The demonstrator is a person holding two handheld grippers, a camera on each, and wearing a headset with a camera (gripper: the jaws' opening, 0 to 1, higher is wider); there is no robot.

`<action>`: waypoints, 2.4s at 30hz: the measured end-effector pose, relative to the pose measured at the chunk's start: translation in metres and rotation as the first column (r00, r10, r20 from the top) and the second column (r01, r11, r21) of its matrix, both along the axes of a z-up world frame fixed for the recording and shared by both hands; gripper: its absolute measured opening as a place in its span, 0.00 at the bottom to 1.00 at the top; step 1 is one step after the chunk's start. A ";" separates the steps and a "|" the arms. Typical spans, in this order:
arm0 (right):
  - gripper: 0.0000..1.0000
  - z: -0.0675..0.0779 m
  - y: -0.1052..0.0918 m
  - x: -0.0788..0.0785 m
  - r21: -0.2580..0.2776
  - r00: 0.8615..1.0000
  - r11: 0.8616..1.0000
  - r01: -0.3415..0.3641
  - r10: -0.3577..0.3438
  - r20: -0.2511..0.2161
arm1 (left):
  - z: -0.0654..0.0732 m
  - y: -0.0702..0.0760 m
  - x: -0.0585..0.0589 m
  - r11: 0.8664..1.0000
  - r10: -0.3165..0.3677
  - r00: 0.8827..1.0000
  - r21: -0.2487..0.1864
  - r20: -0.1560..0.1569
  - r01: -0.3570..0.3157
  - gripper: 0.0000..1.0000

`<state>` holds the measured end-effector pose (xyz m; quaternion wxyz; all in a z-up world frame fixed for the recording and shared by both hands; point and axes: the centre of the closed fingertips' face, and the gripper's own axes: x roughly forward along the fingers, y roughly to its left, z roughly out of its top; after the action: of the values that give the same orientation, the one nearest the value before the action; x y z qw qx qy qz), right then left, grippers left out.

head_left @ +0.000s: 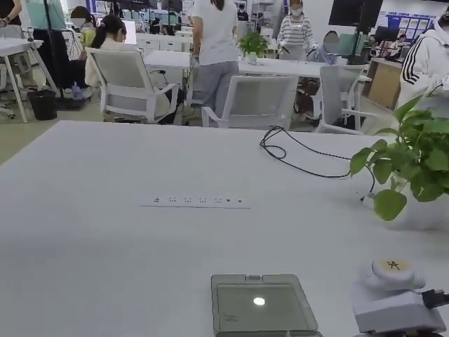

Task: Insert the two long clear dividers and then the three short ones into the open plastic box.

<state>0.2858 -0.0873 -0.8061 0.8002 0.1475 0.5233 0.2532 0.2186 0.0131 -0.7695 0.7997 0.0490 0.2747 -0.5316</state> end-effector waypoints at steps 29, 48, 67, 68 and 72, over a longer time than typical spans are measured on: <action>0.47 0.061 -0.018 -0.003 0.097 0.937 0.971 -0.218 0.181 0.298 | 0.018 0.017 0.004 0.985 0.165 0.986 0.045 0.008 -0.165 0.92; 0.83 0.063 -0.046 -0.035 0.013 0.799 0.905 -0.426 0.369 0.476 | 0.006 0.026 0.018 0.961 0.268 0.962 0.084 -0.040 -0.264 0.86; 0.96 0.048 -0.065 -0.056 -0.100 0.662 0.837 -0.538 0.493 0.564 | -0.031 0.047 0.024 0.908 0.368 0.919 0.266 -0.140 -0.324 0.78; 0.96 0.046 -0.066 -0.056 -0.104 0.662 0.837 -0.538 0.495 0.563 | -0.037 0.049 0.024 0.899 0.384 0.909 0.289 -0.161 -0.329 0.77; 0.94 0.045 -0.068 -0.056 -0.103 0.663 0.841 -0.532 0.489 0.567 | -0.050 0.056 0.028 0.872 0.408 0.899 0.358 -0.159 -0.332 0.70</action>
<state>0.2294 -0.1553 -0.7609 0.8100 -0.0596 0.2691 0.5176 0.2465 0.0689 -0.8195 0.8309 0.0632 0.4527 -0.3174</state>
